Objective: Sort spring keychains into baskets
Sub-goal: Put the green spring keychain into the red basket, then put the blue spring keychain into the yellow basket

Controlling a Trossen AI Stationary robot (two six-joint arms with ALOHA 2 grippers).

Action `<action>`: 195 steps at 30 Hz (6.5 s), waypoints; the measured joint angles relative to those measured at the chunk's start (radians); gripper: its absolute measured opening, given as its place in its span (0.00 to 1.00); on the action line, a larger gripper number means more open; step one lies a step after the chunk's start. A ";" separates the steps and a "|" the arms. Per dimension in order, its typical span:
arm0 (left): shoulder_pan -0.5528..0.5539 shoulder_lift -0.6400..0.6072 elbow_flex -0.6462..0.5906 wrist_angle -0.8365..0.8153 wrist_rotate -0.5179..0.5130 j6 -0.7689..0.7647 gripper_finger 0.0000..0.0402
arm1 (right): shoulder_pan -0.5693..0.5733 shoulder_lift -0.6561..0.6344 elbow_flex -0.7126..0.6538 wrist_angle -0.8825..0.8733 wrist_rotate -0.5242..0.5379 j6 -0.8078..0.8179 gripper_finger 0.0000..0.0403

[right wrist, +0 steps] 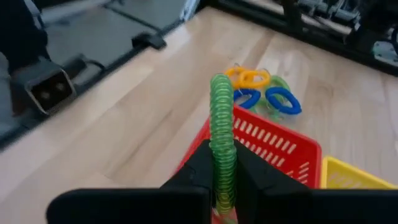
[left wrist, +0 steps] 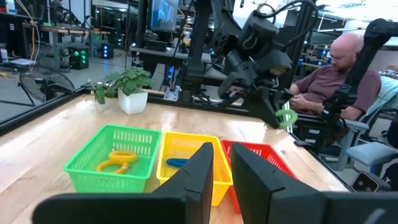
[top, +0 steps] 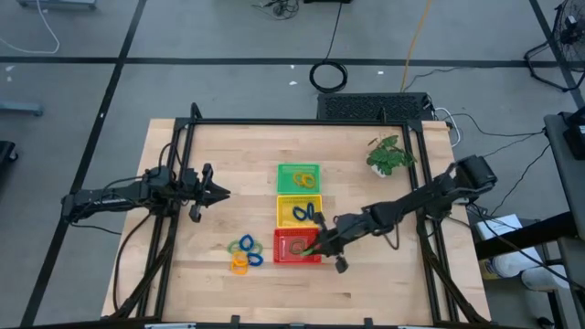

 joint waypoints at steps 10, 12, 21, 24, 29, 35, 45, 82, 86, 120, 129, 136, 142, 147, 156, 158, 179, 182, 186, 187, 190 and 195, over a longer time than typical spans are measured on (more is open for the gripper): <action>0.000 0.000 0.000 -0.001 0.000 0.000 0.15 | -0.009 0.141 0.119 -0.073 -0.031 -0.014 0.07; 0.000 0.000 0.000 0.001 0.000 0.000 0.15 | -0.013 0.142 0.119 -0.065 -0.031 0.002 0.08; 0.000 0.000 0.000 0.000 0.000 0.000 0.15 | -0.013 0.138 0.119 -0.067 -0.027 0.003 0.07; 0.000 0.000 0.000 0.000 0.000 0.000 0.15 | -0.013 0.138 0.119 -0.067 -0.027 0.003 0.08; 0.000 0.000 0.000 0.000 0.000 0.000 0.15 | -0.013 0.138 0.119 -0.067 -0.027 0.003 0.09; 0.000 0.000 0.000 0.000 0.000 0.000 0.15 | -0.013 0.138 0.119 -0.067 -0.026 0.002 0.08; 0.000 0.000 0.000 0.000 0.000 0.000 0.15 | -0.013 0.138 0.119 -0.067 -0.026 0.002 0.09; 0.000 0.000 0.000 0.001 0.000 0.000 0.15 | -0.039 0.045 0.116 -0.140 -0.011 0.027 0.24; 0.000 0.000 0.000 0.001 0.000 0.000 0.15 | -0.055 -0.079 0.062 -0.195 0.082 0.073 0.22; 0.000 0.000 0.000 0.001 0.000 0.000 0.15 | -0.486 -1.357 -0.780 -0.132 0.078 0.150 0.18; 0.000 0.000 0.000 0.000 0.000 0.000 0.15 | -0.497 -1.412 -0.808 -0.208 0.052 0.137 0.18; 0.000 0.000 0.000 0.000 0.000 0.000 0.15 | -0.497 -1.450 -0.810 -0.283 -0.048 0.183 0.12; 0.000 0.000 0.000 0.001 0.000 0.000 0.15 | -0.497 -1.445 -0.811 -0.299 -0.049 0.206 0.10; 0.000 0.000 0.000 0.001 0.000 0.000 0.15 | -0.497 -1.445 -0.812 -0.298 -0.049 0.205 0.10; 0.000 0.000 0.000 0.019 0.000 -0.031 0.15 | -0.497 -1.445 -0.812 -0.297 -0.049 0.205 0.10; 0.000 0.000 0.000 0.051 -0.003 0.003 0.15 | -0.497 -1.445 -0.812 -0.297 -0.049 0.205 0.10; 0.001 0.000 0.000 0.210 -0.161 0.132 0.15 | -0.497 -1.445 -0.813 -0.297 -0.049 0.205 0.10; 0.001 0.000 0.000 0.203 -0.165 0.118 0.15 | -0.497 -1.445 -0.813 -0.297 -0.049 0.205 0.10; -0.001 0.034 0.062 0.000 -0.258 0.035 0.15 | -0.497 -1.445 -0.813 -0.297 -0.049 0.205 0.10; -0.003 0.057 0.097 -0.098 -0.307 0.003 0.15 | -0.497 -1.445 -0.813 -0.297 -0.049 0.205 0.10; -0.023 0.199 0.207 -0.331 -0.418 -0.093 0.16 | -0.497 -1.445 -0.813 -0.297 -0.049 0.205 0.10; -0.099 0.533 0.397 -0.416 -0.385 -0.212 0.25 | -0.497 -1.444 -0.813 -0.297 -0.049 0.205 0.10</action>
